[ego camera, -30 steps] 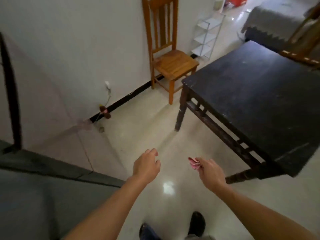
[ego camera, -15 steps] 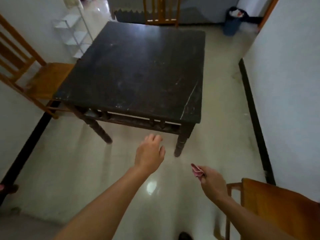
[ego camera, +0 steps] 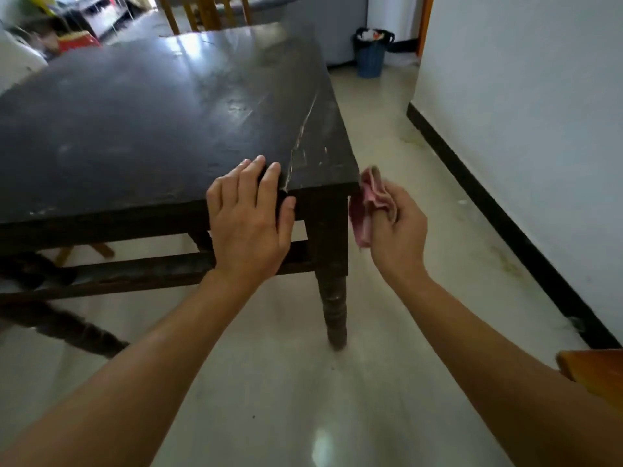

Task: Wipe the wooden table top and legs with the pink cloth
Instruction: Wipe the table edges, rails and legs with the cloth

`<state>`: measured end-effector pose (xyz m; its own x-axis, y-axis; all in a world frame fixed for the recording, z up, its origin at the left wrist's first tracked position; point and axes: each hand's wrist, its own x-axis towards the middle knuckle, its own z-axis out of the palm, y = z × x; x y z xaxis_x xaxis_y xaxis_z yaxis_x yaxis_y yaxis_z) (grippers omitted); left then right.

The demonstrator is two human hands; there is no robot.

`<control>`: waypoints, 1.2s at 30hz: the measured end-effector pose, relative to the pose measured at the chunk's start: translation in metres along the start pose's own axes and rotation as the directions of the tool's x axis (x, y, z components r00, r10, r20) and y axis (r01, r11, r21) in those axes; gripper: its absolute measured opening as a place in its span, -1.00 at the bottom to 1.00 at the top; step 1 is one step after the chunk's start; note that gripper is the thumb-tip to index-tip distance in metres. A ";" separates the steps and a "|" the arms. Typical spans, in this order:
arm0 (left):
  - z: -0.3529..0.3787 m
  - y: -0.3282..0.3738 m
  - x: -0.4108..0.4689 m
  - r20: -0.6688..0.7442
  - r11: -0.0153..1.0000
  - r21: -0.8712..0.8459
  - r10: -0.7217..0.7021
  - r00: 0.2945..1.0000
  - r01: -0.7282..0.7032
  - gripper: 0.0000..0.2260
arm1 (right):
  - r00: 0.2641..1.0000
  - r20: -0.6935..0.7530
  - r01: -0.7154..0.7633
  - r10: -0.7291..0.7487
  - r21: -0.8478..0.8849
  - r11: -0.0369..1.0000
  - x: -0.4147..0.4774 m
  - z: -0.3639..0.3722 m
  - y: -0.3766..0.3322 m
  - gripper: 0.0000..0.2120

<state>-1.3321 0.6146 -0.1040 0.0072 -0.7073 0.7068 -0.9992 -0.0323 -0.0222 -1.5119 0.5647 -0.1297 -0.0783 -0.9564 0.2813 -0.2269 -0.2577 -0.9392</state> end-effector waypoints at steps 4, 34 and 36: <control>0.010 -0.002 -0.001 -0.180 0.997 0.039 0.070 0.981 -0.064 -0.59 | 0.958 -0.102 0.270 -0.267 0.013 0.963 0.006 0.033 -0.001 -0.50; 0.001 0.007 -0.018 -0.201 0.999 -0.010 0.035 0.979 -0.038 -0.63 | 0.820 0.051 0.555 -0.570 -0.311 0.771 -0.044 0.011 0.088 -0.69; 0.009 0.013 -0.052 -0.264 0.993 -0.107 0.013 0.964 -0.043 -0.62 | 0.846 0.126 0.529 -0.517 -0.305 0.792 -0.054 0.025 0.106 -0.71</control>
<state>-1.3448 0.6443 -0.1478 -0.0165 -0.4958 0.8683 -0.9970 0.0735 0.0230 -1.5074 0.5858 -0.2494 0.1739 -0.6935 0.6991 -0.5169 -0.6685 -0.5346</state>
